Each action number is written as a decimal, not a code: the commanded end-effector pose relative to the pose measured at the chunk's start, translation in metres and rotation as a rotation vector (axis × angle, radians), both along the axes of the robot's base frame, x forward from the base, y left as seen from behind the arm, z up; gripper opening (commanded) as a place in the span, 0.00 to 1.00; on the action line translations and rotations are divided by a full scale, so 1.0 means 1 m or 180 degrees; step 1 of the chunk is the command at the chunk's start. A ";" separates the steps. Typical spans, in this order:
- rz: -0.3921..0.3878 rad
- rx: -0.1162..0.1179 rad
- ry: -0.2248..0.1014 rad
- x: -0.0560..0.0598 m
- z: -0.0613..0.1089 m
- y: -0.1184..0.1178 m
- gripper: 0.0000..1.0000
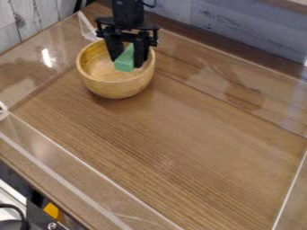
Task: Put the green block in the brown bowl
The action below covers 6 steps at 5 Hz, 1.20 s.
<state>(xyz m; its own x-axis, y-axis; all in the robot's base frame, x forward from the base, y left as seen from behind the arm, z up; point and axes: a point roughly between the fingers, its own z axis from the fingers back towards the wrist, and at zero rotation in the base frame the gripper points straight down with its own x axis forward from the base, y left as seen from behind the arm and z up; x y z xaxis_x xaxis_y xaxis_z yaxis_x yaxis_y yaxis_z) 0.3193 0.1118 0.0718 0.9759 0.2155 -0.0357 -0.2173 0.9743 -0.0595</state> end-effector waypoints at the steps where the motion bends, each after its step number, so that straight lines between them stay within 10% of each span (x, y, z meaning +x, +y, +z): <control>1: 0.0041 0.0079 -0.0179 0.008 0.014 0.010 0.00; 3: 0.0074 0.0090 -0.0167 0.008 0.010 0.015 0.00; 4: 0.0093 0.0094 -0.0158 0.007 0.009 0.017 1.00; 6: 0.0114 0.0094 -0.0158 0.005 0.015 0.014 1.00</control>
<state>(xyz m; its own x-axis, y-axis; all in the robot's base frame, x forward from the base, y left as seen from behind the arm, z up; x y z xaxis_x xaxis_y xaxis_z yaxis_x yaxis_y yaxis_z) 0.3167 0.1215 0.0642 0.9672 0.2482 -0.0539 -0.2510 0.9664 -0.0544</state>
